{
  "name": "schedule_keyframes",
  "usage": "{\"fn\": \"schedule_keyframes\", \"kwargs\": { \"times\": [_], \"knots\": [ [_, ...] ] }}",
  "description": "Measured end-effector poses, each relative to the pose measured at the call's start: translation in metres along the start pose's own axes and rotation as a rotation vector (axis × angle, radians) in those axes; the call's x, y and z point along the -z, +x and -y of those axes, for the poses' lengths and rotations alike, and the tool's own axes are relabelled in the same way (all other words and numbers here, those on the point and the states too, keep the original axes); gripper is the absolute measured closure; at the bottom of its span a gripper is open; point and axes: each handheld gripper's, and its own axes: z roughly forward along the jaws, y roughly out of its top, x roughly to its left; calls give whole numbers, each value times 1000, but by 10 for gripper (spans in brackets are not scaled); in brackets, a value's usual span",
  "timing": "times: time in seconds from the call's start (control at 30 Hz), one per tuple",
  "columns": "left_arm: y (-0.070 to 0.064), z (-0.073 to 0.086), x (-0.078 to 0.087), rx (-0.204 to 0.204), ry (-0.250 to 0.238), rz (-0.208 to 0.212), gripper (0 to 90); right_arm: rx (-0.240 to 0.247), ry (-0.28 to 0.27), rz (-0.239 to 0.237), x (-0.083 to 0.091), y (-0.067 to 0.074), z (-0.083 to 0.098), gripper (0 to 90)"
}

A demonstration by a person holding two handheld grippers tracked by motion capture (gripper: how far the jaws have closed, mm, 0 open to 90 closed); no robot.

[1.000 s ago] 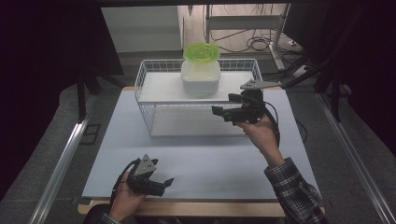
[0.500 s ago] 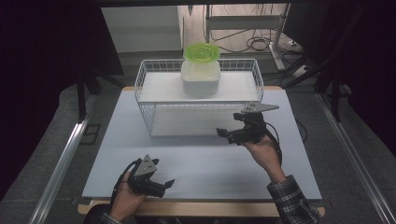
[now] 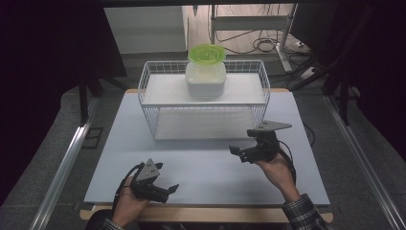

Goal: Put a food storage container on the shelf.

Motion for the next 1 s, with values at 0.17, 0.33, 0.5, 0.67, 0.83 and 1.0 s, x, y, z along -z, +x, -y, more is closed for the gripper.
{"fn": "schedule_keyframes", "kwargs": {
  "times": [0.17, 0.33, 0.5, 0.67, 0.83, 1.0],
  "knots": [
    [1, 1, -1, 3, 7, 3, 49, 20, 42, 34, -2, 4, 17, 18],
    [1, 1, -1, 8, 4, 6, 47, 30, 58, 57, 1, 5, 35, 15],
    [1, 1, -1, 6, 2, 9, 44, 45, 69, 87, 5, 5, 52, 15],
    [1, 1, -1, 5, -2, 11, 40, 59, 78, 118, 8, 7, 64, 15],
    [1, 1, -3, 0, 3, 9, 37, 73, 105, 119, 8, 11, 74, 15],
    [1, 2, -3, 0, 2, 2, 34, 90, 135, 130, 7, 14, 84, 14]
  ]
}}
